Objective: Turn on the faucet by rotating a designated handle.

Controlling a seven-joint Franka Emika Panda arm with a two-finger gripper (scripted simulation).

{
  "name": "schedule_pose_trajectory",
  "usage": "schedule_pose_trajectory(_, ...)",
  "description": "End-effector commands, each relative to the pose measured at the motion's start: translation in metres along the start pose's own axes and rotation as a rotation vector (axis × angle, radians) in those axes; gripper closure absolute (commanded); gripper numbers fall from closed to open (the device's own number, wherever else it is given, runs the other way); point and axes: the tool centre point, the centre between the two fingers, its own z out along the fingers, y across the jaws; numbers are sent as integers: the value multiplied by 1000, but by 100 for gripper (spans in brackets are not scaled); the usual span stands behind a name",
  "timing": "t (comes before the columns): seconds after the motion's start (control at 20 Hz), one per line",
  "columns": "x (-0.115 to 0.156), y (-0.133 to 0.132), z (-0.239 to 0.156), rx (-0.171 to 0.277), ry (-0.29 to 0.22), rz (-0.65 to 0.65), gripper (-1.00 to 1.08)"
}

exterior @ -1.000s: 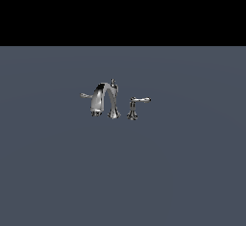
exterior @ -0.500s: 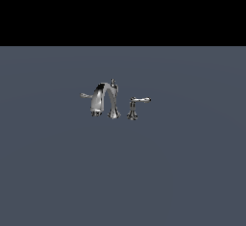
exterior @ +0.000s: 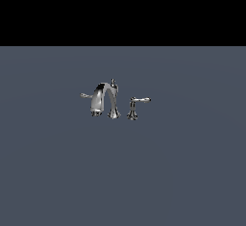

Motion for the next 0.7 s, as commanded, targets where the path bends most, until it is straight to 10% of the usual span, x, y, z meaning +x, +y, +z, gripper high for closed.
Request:
schedule_pose_trajectory(0.0, 10, -7, 13, 2, -1, 56, 108)
schedule_pose_trajectory(0.65, 74, -36, 83, 10, -4, 373, 108)
